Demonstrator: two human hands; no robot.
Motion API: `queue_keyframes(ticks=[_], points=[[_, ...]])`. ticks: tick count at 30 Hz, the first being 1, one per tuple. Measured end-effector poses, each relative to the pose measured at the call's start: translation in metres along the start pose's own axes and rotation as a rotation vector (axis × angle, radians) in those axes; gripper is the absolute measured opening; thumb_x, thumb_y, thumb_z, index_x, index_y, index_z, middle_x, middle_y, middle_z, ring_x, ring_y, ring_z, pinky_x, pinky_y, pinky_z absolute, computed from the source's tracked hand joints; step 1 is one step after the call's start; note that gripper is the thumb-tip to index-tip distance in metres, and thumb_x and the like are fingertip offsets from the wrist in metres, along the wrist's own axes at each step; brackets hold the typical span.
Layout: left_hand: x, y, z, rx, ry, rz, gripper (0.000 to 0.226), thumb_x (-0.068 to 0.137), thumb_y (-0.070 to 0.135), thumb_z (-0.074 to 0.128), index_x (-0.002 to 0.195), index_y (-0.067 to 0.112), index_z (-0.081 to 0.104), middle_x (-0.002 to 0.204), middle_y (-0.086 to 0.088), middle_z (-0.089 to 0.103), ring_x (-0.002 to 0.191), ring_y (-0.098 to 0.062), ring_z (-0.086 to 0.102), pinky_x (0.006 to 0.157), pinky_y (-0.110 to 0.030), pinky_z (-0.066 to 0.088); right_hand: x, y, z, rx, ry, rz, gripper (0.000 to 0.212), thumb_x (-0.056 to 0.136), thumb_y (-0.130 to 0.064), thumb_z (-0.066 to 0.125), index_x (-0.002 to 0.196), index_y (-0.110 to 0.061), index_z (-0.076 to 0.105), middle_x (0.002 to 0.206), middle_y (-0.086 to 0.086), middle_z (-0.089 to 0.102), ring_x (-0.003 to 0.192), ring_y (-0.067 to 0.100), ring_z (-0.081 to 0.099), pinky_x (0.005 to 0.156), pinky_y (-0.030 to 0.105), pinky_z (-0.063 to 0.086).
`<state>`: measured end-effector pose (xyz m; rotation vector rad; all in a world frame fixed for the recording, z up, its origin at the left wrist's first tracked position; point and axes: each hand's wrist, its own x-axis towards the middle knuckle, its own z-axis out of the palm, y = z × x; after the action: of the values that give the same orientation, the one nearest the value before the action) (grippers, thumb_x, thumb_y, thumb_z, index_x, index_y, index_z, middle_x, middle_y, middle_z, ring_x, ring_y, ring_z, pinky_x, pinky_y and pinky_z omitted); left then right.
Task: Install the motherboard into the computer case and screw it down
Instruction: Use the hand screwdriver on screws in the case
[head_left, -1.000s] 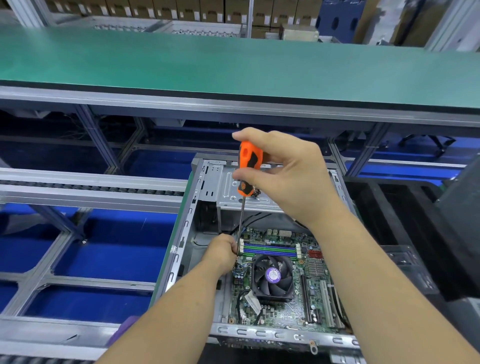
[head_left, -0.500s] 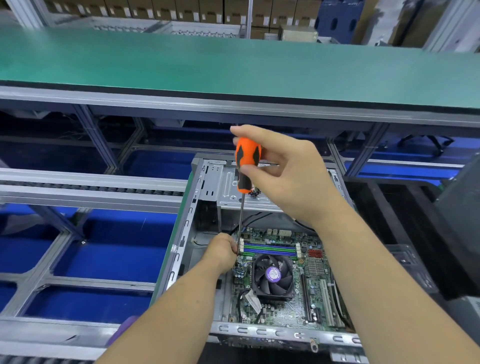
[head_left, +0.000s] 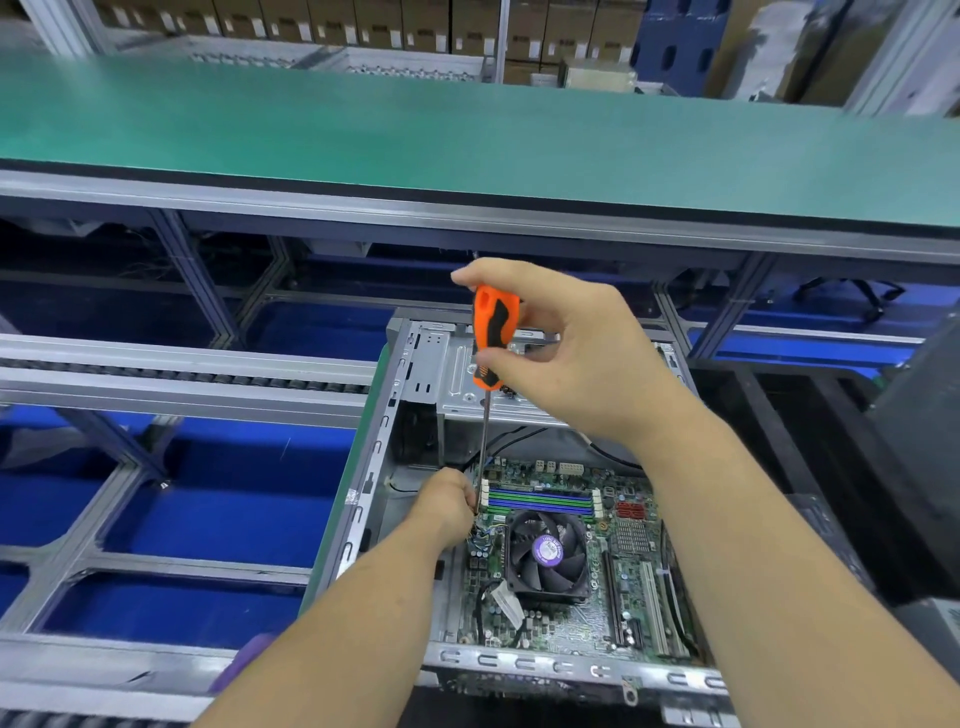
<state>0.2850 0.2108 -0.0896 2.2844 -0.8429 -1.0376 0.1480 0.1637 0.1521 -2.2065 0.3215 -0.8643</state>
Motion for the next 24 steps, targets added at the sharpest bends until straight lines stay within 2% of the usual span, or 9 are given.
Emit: queue_keyframes(ticks=[2, 6, 10, 12, 14, 16, 18, 20, 24], points=[[-0.007, 0.002, -0.002, 0.058, 0.011, 0.041, 0.041, 0.086, -0.012, 0.046, 0.058, 0.018, 0.047, 0.116, -0.020, 0.067, 0.108, -0.030, 0.064, 0.089, -0.029, 0.050, -0.001, 0.001, -0.002, -0.053, -0.012, -0.014, 0.050, 0.086, -0.005, 0.072, 0.131, -0.025, 0.064, 0.106, 0.003, 0.070, 0.092, 0.028, 0.068, 0.083, 0.036, 0.061], [-0.016, 0.005, -0.004, 0.122, 0.030, 0.080, 0.041, 0.086, -0.013, 0.045, 0.061, 0.018, 0.049, 0.115, -0.019, 0.067, 0.089, -0.022, 0.056, 0.087, -0.029, 0.050, -0.002, 0.003, -0.005, -0.115, 0.029, -0.029, 0.049, 0.086, -0.004, 0.074, 0.130, -0.024, 0.064, 0.100, -0.002, 0.068, 0.089, 0.027, 0.069, 0.081, 0.039, 0.061], [-0.015, 0.003, -0.002, 0.093, 0.028, 0.097, 0.037, 0.086, -0.014, 0.047, 0.064, 0.016, 0.054, 0.112, -0.018, 0.067, 0.100, -0.030, 0.063, 0.078, -0.026, 0.049, -0.002, 0.005, -0.007, -0.138, 0.025, -0.037, 0.048, 0.087, -0.003, 0.074, 0.129, -0.025, 0.065, 0.097, -0.002, 0.067, 0.088, 0.022, 0.069, 0.081, 0.035, 0.059], [-0.014, 0.002, -0.002, 0.087, 0.021, 0.110, 0.032, 0.084, -0.017, 0.047, 0.068, 0.009, 0.059, 0.106, -0.023, 0.067, 0.103, -0.036, 0.063, 0.086, -0.033, 0.052, -0.002, 0.005, -0.007, -0.148, 0.015, -0.048, 0.049, 0.087, -0.002, 0.075, 0.130, -0.025, 0.065, 0.097, -0.009, 0.065, 0.090, 0.019, 0.068, 0.083, 0.032, 0.059], [-0.013, 0.002, -0.002, 0.067, 0.004, 0.126, 0.031, 0.082, -0.018, 0.047, 0.066, 0.005, 0.059, 0.098, -0.027, 0.065, 0.095, -0.036, 0.063, 0.091, -0.042, 0.053, -0.002, 0.005, -0.007, -0.147, 0.005, -0.051, 0.049, 0.087, -0.002, 0.075, 0.129, -0.024, 0.065, 0.097, -0.016, 0.062, 0.091, 0.018, 0.067, 0.084, 0.031, 0.058], [-0.014, 0.002, -0.003, 0.104, 0.014, 0.132, 0.029, 0.083, -0.014, 0.051, 0.067, 0.008, 0.060, 0.103, -0.026, 0.067, 0.097, -0.035, 0.064, 0.090, -0.038, 0.053, -0.002, 0.004, -0.006, -0.153, 0.012, -0.065, 0.048, 0.086, -0.001, 0.076, 0.128, -0.022, 0.066, 0.097, -0.021, 0.060, 0.090, 0.017, 0.064, 0.082, 0.025, 0.057], [-0.015, 0.002, -0.003, 0.093, 0.027, 0.128, 0.027, 0.083, -0.012, 0.053, 0.069, 0.010, 0.059, 0.106, -0.023, 0.069, 0.104, -0.034, 0.065, 0.089, -0.035, 0.053, -0.003, 0.005, -0.007, -0.162, 0.037, -0.092, 0.047, 0.084, -0.001, 0.078, 0.127, -0.018, 0.067, 0.095, -0.014, 0.060, 0.089, 0.018, 0.061, 0.082, 0.027, 0.056], [-0.016, 0.004, -0.004, 0.126, 0.034, 0.128, 0.026, 0.084, -0.008, 0.057, 0.073, 0.015, 0.062, 0.104, -0.016, 0.071, 0.102, -0.029, 0.066, 0.086, -0.031, 0.053, -0.003, 0.006, -0.007, -0.181, 0.064, -0.105, 0.046, 0.082, -0.002, 0.080, 0.125, -0.015, 0.068, 0.094, -0.003, 0.061, 0.088, 0.024, 0.059, 0.083, 0.036, 0.058], [-0.017, 0.005, -0.004, 0.158, 0.032, 0.127, 0.031, 0.085, -0.008, 0.053, 0.065, 0.015, 0.057, 0.101, -0.015, 0.070, 0.097, -0.028, 0.065, 0.084, -0.029, 0.052, -0.002, 0.004, -0.006, -0.234, 0.075, -0.100, 0.046, 0.078, -0.011, 0.087, 0.120, -0.012, 0.069, 0.092, 0.010, 0.057, 0.082, 0.030, 0.056, 0.070, 0.043, 0.057]])
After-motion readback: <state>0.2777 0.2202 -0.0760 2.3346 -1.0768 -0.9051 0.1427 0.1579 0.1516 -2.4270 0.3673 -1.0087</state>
